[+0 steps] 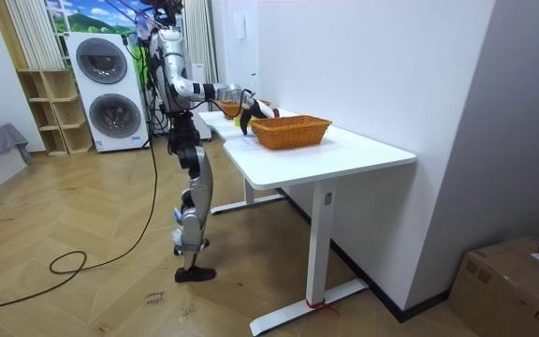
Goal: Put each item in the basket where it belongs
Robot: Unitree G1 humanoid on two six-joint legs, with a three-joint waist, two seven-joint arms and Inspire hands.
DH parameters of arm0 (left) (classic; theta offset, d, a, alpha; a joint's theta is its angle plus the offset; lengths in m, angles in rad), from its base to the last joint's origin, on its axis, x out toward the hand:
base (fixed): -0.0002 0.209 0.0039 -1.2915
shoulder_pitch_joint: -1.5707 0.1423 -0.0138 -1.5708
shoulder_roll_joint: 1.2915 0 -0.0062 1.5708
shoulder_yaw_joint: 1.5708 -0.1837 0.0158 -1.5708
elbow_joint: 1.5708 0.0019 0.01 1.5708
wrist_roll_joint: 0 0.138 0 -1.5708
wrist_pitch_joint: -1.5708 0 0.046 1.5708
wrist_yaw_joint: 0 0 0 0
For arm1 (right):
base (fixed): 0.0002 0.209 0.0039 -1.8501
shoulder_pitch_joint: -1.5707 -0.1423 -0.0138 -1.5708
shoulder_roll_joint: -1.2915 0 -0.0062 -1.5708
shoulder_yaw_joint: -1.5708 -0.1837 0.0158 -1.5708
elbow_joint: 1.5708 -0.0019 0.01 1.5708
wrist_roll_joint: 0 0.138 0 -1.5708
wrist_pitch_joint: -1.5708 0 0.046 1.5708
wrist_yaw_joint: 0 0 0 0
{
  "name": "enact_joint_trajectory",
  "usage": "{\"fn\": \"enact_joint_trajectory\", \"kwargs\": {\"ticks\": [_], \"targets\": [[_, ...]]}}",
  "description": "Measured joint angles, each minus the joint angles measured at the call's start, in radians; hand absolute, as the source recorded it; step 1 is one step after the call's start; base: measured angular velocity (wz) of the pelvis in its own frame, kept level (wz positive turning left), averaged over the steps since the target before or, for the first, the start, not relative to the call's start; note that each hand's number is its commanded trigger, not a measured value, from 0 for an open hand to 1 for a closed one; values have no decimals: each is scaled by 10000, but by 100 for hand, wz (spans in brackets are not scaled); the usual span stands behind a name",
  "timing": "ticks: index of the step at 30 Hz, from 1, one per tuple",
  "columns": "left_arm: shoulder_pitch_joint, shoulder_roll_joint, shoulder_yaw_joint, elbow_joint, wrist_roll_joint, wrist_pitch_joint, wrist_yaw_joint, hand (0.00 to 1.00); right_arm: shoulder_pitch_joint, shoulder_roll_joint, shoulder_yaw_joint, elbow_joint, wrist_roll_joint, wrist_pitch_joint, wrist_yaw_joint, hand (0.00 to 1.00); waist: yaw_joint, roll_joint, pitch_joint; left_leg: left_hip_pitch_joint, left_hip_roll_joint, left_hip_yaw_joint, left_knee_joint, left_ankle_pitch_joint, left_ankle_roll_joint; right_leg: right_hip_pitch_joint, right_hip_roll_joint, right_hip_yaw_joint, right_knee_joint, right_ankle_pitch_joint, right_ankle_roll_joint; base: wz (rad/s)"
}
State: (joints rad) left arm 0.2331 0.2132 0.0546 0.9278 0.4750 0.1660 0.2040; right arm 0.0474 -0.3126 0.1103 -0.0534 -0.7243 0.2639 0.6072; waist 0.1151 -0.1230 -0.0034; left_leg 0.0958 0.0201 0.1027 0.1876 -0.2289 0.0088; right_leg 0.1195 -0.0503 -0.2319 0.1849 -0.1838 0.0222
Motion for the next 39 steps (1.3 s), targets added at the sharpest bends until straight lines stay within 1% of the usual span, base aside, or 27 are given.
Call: {"fn": "enact_joint_trajectory", "kwargs": {"ticks": [2,3,9,11,14,16,20,25,26,27,28,29,31,32,34,35,39], "targets": [[-49,0,0,-51,-1,0,0,0,-89,70,81,-3,-267,35,189,0,2,-21,-13,0,6,-2,2,0,-1,3,-1,-81,3,8,-12,0],[-107,0,4,-50,-1,0,0,0,-162,114,190,-9,-422,140,277,0,4,-41,-12,0,5,-2,3,3,-5,3,-1,-81,4,10,-14,0],[-389,-5,5,-57,-4,-13,0,0,-434,157,486,-9,-968,353,632,0,80,-169,-8,4,10,25,-3,5,-7,2,1,-77,7,11,-15,0],[-433,-6,5,-58,-4,-25,0,0,-473,166,557,-19,-1041,364,687,0,103,-208,0,4,11,27,-9,5,-7,1,2,-78,6,11,-15,0],[-473,-6,5,-61,-3,-49,17,0,-480,173,638,-21,-1056,376,711,0,252,-248,1,19,10,36,-44,5,-7,-14,7,-27,5,11,-15,0],[-481,-6,2,-61,-11,-49,27,0,-494,173,652,-26,-1052,373,709,0,289,-261,2,19,11,35,-66,6,-7,-31,13,27,4,11,-15,0],[-472,-8,-9,-61,-21,-62,134,0,-547,174,677,-34,-1051,333,688,0,302,-274,4,19,11,31,-94,7,-7,-44,19,92,2,11,-15,0],[-473,-15,-11,-61,-21,-161,282,0,-565,173,736,-53,-1051,305,689,0,299,-281,3,20,10,32,-143,8,-8,-64,22,98,1,11,-14,0],[-473,-15,-11,-61,-21,-163,283,0,-565,173,737,-62,-1051,301,690,12,297,-283,3,21,10,33,-154,9,-8,-71,22,100,1,11,-14,0],[-473,-15,-10,-63,-21,-165,288,0,-565,172,739,-71,-1050,298,691,70,296,-293,1,23,9,32,-161,9,-8,-72,23,100,-2,11,-14,0],[-473,-14,-11,-64,-21,-167,292,0,-565,172,739,-73,-1049,295,691,91,295,-297,1,24,9,32,-163,10,-9,-73,23,99,-3,11,-14,0],[-473,-15,-12,-66,-33,-184,295,0,-567,173,742,-73,-1049,291,692,100,294,-301,1,25,9,33,-166,10,-9,-73,23,92,-5,11,-14,0],[-472,-15,-14,-65,-73,-210,305,0,-569,171,741,-81,-1063,276,693,100,281,-301,2,26,8,32,-165,10,-8,-72,21,88,-5,11,-14,0],[-467,-14,-12,-64,-104,-211,328,0,-565,152,741,-104,-1121,209,690,100,274,-301,2,28,8,33,-165,10,-8,-72,21,88,-5,12,-13,0],[-491,-16,-19,-69,-102,-229,331,0,-551,155,761,-125,-1153,175,494,100,260,-304,3,29,6,41,-168,10,-8,-74,22,101,-9,12,-13,0],[-510,-16,-24,-81,-99,-239,331,0,-563,200,761,-119,-1191,172,234,100,260,-301,3,28,6,36,-169,12,-11,-73,22,93,-12,12,-13,0],[-483,-8,-24,-89,-95,-256,345,0,-544,340,746,-106,-1402,174,89,100,266,-297,3,24,9,11,-170,19,-19,-66,34,96,-26,12,-13,0]]}}
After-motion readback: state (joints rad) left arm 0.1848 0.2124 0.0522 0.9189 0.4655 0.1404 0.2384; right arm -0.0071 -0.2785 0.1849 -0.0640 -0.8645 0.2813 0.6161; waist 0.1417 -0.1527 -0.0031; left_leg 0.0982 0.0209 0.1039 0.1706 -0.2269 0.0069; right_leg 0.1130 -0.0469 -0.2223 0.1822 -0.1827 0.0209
